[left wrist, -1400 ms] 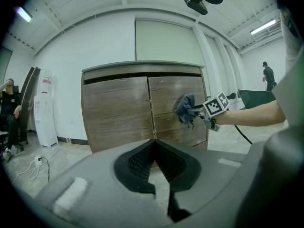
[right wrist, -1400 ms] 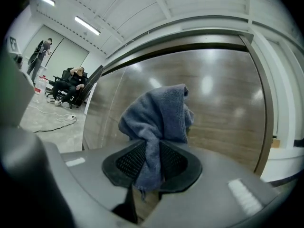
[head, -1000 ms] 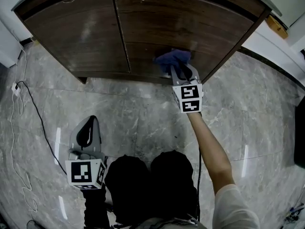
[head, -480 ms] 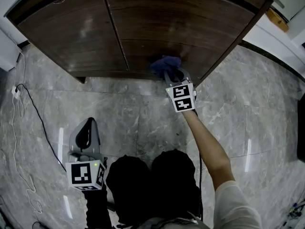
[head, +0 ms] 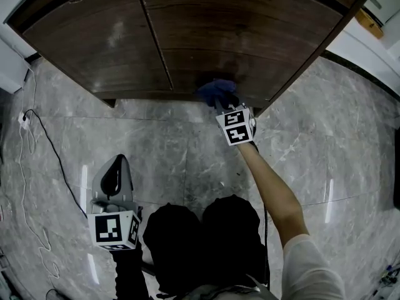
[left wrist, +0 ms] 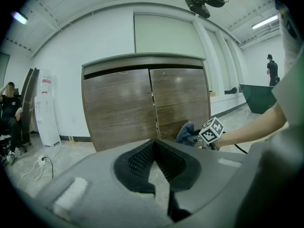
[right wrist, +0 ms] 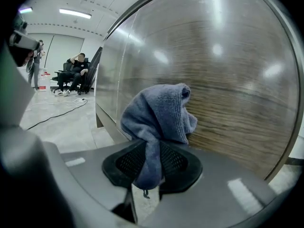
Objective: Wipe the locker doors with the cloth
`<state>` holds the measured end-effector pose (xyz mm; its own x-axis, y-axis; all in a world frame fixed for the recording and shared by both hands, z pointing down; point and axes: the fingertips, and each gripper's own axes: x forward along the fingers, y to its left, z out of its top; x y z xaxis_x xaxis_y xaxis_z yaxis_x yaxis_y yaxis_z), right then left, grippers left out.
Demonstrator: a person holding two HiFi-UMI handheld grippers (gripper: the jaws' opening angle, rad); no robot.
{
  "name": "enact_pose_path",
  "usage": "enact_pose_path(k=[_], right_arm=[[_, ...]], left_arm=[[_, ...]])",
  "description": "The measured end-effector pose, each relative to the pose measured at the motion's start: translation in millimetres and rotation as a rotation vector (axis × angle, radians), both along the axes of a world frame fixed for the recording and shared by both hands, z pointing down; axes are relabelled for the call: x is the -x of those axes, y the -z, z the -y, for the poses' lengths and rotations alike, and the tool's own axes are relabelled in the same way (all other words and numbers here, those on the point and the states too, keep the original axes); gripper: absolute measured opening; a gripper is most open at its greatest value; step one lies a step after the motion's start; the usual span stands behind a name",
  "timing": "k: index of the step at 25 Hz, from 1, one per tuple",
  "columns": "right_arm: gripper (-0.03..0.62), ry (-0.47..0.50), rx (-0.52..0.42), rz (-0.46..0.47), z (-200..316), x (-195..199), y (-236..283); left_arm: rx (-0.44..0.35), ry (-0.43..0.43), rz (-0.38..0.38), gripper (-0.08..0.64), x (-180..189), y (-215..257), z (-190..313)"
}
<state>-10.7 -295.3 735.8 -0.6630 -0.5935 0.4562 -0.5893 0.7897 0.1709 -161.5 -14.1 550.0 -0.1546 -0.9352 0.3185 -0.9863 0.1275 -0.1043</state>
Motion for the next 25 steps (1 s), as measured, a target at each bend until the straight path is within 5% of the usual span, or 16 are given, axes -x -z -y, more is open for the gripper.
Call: enact_pose_path(k=[25], right_arm=[[0.091, 0.09, -0.211, 0.153, -4, 42, 209]], left_arm=[[-0.033, -0.006, -0.041, 0.0, -4, 2, -14]])
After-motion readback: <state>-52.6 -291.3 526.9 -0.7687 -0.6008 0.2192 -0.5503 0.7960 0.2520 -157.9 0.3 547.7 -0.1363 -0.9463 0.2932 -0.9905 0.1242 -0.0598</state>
